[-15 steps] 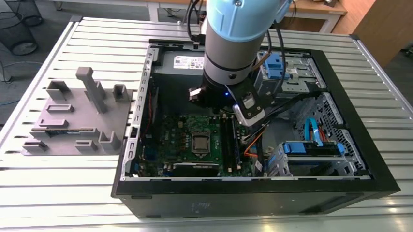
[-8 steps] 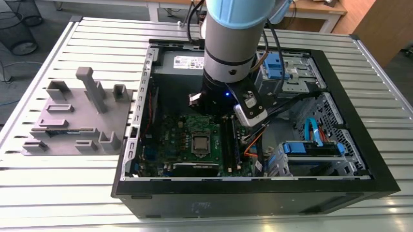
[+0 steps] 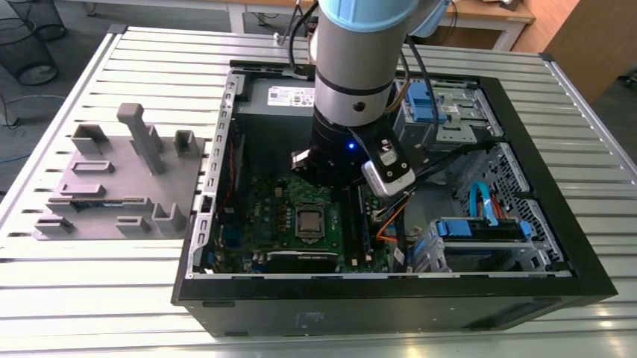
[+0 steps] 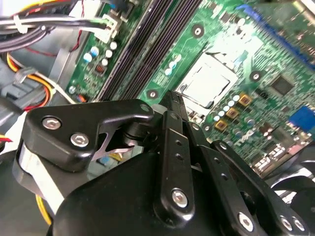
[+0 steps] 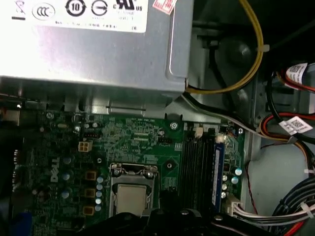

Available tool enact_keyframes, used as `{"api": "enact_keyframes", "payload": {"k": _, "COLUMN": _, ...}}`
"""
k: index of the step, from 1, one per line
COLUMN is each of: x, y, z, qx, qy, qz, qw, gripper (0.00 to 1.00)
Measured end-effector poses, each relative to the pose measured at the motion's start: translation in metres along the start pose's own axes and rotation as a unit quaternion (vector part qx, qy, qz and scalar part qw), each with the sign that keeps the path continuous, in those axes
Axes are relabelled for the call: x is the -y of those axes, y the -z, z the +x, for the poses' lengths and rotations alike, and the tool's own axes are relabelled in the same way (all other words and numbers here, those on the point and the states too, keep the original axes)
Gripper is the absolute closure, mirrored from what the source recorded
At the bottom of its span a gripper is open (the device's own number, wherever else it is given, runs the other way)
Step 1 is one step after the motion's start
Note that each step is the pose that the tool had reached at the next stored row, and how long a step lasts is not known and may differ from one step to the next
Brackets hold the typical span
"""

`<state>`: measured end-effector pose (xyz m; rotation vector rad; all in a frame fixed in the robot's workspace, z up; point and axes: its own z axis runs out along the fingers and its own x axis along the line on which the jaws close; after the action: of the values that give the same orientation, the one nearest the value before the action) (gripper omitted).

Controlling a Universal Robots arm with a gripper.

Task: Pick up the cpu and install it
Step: 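Install the first cpu locking lever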

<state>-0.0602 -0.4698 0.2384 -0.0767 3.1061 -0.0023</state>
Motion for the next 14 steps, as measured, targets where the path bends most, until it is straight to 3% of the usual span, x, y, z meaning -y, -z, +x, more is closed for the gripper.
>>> {"api": "enact_keyframes", "payload": {"k": 2, "x": 0.0002, "y": -0.0008, "z": 0.0001, "qx": -0.0003, "qy": -0.001, "qz": 0.0054, "qw": 0.99998, "gripper": 0.89}}
{"api": "enact_keyframes", "payload": {"k": 4, "x": 0.0003, "y": -0.0022, "z": 0.0001, "qx": -0.0005, "qy": -0.002, "qz": 0.0084, "qw": 0.99996, "gripper": 0.89}}
{"api": "enact_keyframes", "payload": {"k": 14, "x": 0.0003, "y": -0.0043, "z": 0.0002, "qx": -0.0004, "qy": -0.002, "qz": 0.0086, "qw": 0.99996, "gripper": 0.89}}
